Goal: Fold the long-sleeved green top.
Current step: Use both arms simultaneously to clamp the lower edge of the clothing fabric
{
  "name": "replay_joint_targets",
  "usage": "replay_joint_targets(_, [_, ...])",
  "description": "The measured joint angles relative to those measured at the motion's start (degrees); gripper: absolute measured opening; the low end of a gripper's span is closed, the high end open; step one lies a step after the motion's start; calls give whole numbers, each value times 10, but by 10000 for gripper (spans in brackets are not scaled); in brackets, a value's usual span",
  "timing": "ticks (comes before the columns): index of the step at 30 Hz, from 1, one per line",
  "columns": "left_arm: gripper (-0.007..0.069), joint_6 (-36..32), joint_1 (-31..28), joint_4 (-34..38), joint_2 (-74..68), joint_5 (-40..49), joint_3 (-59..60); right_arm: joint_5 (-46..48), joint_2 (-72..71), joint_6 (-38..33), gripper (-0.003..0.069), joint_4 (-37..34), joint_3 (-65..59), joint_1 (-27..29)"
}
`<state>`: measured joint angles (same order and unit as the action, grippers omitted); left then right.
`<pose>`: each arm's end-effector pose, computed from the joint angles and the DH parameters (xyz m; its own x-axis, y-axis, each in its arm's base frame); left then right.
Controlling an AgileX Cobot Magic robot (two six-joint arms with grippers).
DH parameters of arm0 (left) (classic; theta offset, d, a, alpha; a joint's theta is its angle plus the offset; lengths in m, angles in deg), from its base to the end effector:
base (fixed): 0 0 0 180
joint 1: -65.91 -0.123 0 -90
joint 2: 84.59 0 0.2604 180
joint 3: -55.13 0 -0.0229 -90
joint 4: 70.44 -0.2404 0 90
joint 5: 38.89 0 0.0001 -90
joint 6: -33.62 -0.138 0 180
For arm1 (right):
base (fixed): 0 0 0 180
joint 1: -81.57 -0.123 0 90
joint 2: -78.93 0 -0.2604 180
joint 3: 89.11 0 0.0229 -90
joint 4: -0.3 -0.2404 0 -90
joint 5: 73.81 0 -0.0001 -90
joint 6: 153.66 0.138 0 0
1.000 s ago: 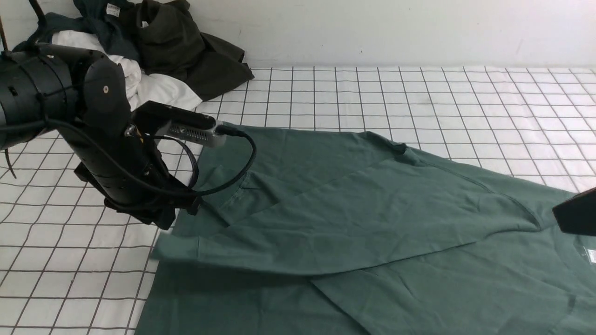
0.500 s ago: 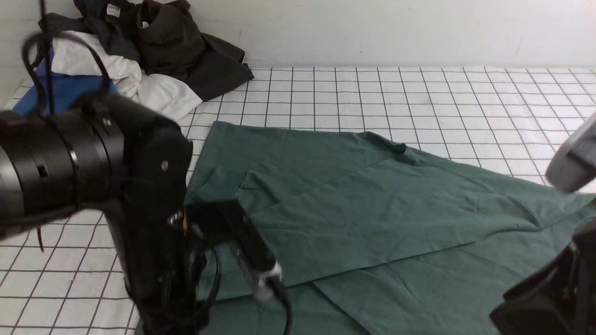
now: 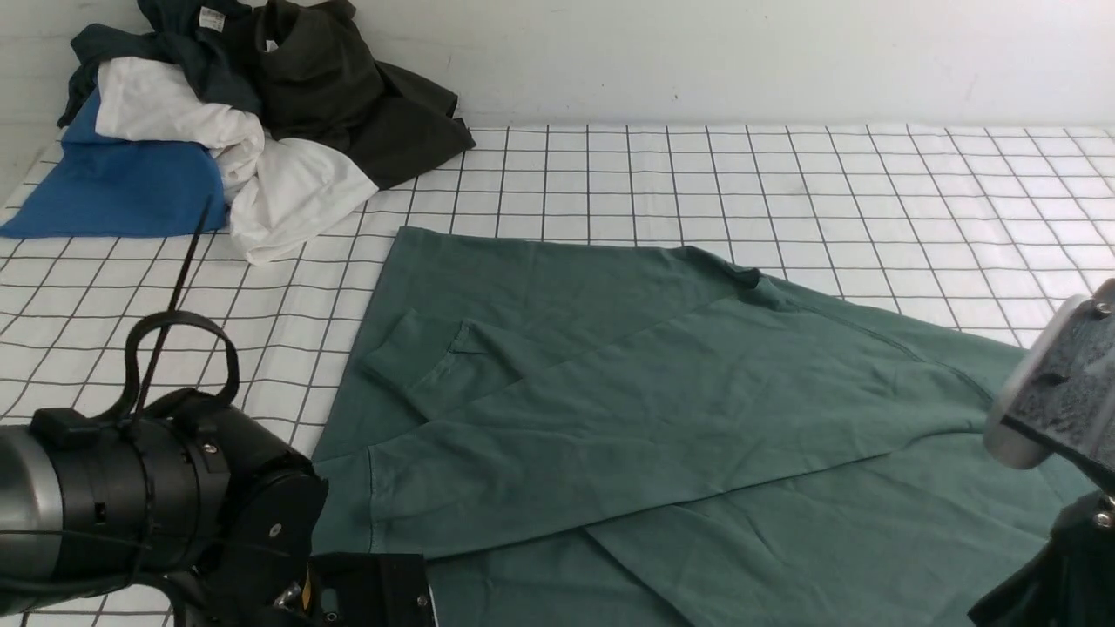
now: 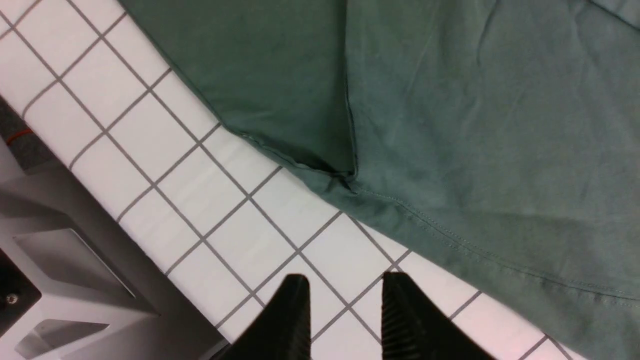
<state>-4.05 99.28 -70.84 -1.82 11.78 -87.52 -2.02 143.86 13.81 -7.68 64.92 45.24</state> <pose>0.1736 -0.1134 0.0915 -0.3177 0.9452 0.0755 0.9453 0.3219 -0.0520 0.1273 0.1162 0.2475 -0.6490 -0.6914 -0.3176 -0.7434 0.6650 0.0716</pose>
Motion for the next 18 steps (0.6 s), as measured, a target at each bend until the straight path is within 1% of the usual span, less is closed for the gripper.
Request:
replay_joint_targets(3, [433, -12, 1, -3, -19, -5, 1, -1, 0, 0, 200, 1, 0, 0])
replay_joint_targets(5, [417, -19, 1, -4, -22, -2, -2, -1, 0, 0, 200, 1, 0, 0])
replay_joint_targets(8, [358, -21, 1, -10, -25, -2, -3, -1, 0, 0, 200, 1, 0, 0])
replay_joint_targets(10, [297, -21, 1, -14, -26, -5, -3, -1, 0, 0, 202, 1, 0, 0])
replay_joint_targets(16, [52, -21, 1, -12, -27, 0, -5, -1, 0, -5, 215, 5, 0, 0])
replay_joint_targets(17, [32, -21, 1, -11, -27, 2, -6, -1, 0, -10, 221, 5, 0, 0])
replay_joint_targets(18, [29, -21, 1, -11, -27, 3, -6, -1, 0, -11, 222, 5, 0, 0])
